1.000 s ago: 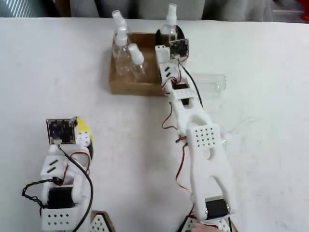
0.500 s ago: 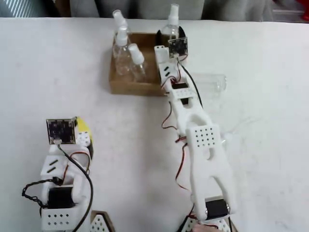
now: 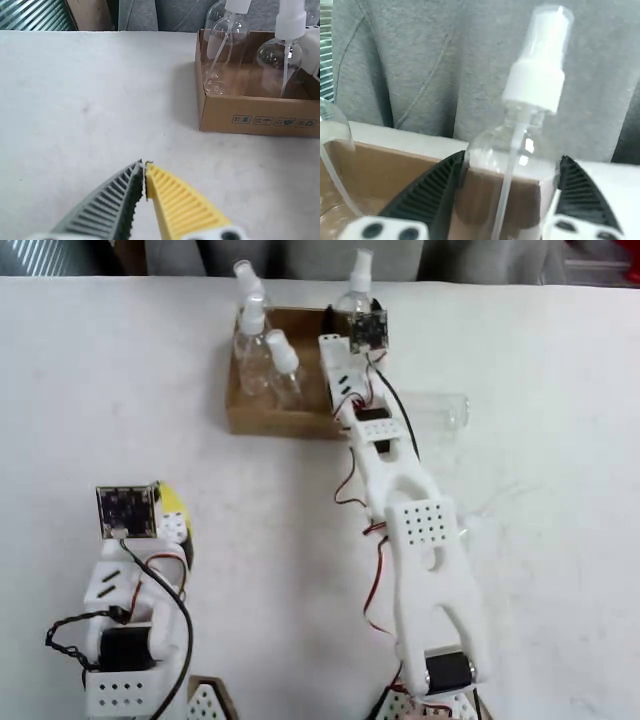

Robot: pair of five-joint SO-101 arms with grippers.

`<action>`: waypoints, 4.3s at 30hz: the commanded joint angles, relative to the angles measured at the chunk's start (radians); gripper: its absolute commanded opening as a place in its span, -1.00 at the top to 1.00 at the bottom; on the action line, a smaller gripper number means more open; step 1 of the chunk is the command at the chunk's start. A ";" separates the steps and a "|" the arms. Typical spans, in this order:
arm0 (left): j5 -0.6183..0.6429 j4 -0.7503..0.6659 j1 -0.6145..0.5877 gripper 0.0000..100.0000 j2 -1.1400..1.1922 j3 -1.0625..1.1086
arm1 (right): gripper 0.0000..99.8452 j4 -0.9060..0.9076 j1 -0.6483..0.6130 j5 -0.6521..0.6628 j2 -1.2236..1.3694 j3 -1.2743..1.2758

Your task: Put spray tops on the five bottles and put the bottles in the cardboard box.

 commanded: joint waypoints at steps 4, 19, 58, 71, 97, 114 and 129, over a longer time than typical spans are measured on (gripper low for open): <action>-0.009 -0.020 0.012 0.95 -0.007 0.000 | 0.40 0.119 0.013 -0.071 -0.091 -0.028; -0.009 -0.020 0.012 0.95 -0.007 0.000 | 0.39 0.131 0.027 -0.072 -0.120 -0.021; -0.009 -0.020 0.013 0.95 -0.007 0.000 | 0.97 0.177 0.070 -0.100 -0.183 -0.028; -0.011 -0.020 0.015 0.95 -0.007 0.000 | 0.97 0.127 0.142 -0.100 -0.191 -0.063; -0.011 -0.034 0.008 0.95 -0.007 0.000 | 0.97 -0.128 0.252 -0.098 -1.317 1.260; -0.011 -0.026 0.008 0.95 -0.007 0.000 | 0.97 -0.105 0.297 0.080 -1.988 1.975; -0.011 -0.025 0.008 0.95 -0.007 0.000 | 0.96 0.940 0.240 0.318 -2.367 2.036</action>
